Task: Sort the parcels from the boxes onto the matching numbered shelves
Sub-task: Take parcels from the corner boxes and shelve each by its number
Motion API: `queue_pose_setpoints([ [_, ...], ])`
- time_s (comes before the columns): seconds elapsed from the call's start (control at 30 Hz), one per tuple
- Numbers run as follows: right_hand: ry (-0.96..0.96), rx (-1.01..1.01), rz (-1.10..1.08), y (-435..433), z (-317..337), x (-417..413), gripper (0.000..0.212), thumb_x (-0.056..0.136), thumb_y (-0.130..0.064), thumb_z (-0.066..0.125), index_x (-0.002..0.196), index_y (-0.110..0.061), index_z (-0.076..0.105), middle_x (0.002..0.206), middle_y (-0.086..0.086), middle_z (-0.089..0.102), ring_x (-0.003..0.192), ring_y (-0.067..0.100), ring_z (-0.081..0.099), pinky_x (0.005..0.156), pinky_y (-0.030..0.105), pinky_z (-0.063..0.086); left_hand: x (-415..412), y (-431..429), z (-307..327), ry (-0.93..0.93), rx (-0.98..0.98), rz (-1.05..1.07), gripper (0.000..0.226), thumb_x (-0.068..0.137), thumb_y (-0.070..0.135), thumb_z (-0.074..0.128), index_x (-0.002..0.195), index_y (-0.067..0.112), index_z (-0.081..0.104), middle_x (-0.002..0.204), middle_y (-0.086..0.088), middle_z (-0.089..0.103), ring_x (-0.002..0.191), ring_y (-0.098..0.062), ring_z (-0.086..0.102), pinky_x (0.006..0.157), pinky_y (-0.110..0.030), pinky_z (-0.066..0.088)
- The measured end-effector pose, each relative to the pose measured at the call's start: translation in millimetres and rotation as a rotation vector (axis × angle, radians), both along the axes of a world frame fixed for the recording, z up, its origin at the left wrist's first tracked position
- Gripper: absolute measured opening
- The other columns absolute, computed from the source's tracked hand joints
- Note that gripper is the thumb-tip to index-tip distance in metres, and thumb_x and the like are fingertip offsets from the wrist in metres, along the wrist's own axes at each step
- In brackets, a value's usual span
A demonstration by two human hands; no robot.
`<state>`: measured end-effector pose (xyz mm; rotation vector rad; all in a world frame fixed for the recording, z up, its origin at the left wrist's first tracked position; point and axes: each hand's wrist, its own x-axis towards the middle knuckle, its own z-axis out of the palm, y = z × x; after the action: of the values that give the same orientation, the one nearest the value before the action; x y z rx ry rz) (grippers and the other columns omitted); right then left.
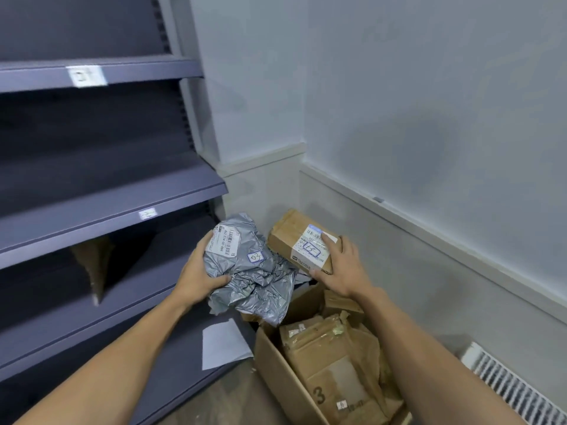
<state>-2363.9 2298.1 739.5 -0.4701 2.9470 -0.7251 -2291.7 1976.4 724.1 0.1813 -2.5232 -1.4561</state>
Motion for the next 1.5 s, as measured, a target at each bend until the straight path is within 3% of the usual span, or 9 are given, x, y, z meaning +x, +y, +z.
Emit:
queue_pose_setpoints([
  [0.1,0.006,0.003,0.061,-27,12,7,0.101,0.074,-0.065,0.047,0.160,-0.023,0.013,0.160,0.017,0.010,0.148,0.035,0.010,0.119,0.047,0.019,24,-24,8,0.018,-0.001,0.063,0.114,0.061,0.005,0.091,0.151,0.034,0.029,0.144,0.003,0.048,0.130,-0.017,0.048,0.104,-0.029,0.037],
  [0.33,0.074,0.007,0.179,-83,38,29,0.097,0.084,-0.060,0.060,0.160,-0.022,0.012,0.158,0.018,0.012,0.145,0.036,0.014,0.117,0.045,0.021,76,-68,33,0.085,0.011,0.163,0.111,0.065,-0.007,0.087,0.153,0.024,0.028,0.140,0.003,0.048,0.128,-0.015,0.049,0.099,-0.019,0.037],
  [0.43,0.081,-0.011,0.208,-105,54,43,0.103,0.073,-0.065,0.047,0.160,-0.023,0.012,0.158,0.018,0.011,0.145,0.036,0.014,0.117,0.047,0.022,97,-86,45,0.108,0.002,0.193,0.110,0.066,-0.006,0.087,0.153,0.026,0.028,0.141,0.003,0.049,0.127,-0.014,0.049,0.097,-0.020,0.037],
  [0.73,0.158,-0.020,0.288,-167,98,92,0.102,0.073,-0.065,0.047,0.159,-0.020,0.014,0.155,0.016,0.012,0.144,0.036,0.015,0.116,0.045,0.023,168,-143,86,0.151,-0.012,0.292,0.114,0.064,0.002,0.091,0.154,0.027,0.027,0.146,0.003,0.047,0.131,-0.017,0.048,0.108,-0.032,0.039],
  [0.93,0.217,-0.028,0.369,-214,127,127,0.100,0.077,-0.063,0.052,0.159,-0.020,0.014,0.155,0.015,0.012,0.144,0.035,0.012,0.118,0.045,0.021,222,-182,116,0.208,-0.005,0.370,0.112,0.066,0.001,0.090,0.154,0.026,0.026,0.140,0.005,0.050,0.126,-0.016,0.051,0.098,-0.027,0.040],
  [1.13,0.293,-0.020,0.428,-269,152,167,0.102,0.073,-0.068,0.046,0.158,-0.023,0.016,0.151,0.008,0.016,0.140,0.032,0.019,0.113,0.044,0.031,284,-221,139,0.258,-0.008,0.457,0.110,0.067,-0.001,0.089,0.154,0.026,0.026,0.134,0.008,0.050,0.124,-0.014,0.050,0.099,-0.025,0.038],
  [1.3,0.352,-0.053,0.524,-318,165,200,0.093,0.088,-0.059,0.061,0.159,-0.023,0.013,0.153,0.007,0.013,0.143,0.031,0.014,0.110,0.044,0.034,342,-257,152,0.279,-0.008,0.540,0.111,0.068,0.002,0.089,0.155,0.025,0.024,0.140,0.004,0.049,0.127,-0.017,0.050,0.104,-0.030,0.040],
  [1.5,0.386,-0.074,0.656,-379,179,238,0.090,0.091,-0.053,0.062,0.159,-0.023,0.011,0.152,0.006,0.012,0.143,0.030,0.012,0.111,0.044,0.034,411,-291,166,0.308,-0.035,0.648,0.109,0.069,0.002,0.089,0.154,0.023,0.025,0.138,0.008,0.045,0.125,-0.012,0.046,0.104,-0.028,0.037],
])
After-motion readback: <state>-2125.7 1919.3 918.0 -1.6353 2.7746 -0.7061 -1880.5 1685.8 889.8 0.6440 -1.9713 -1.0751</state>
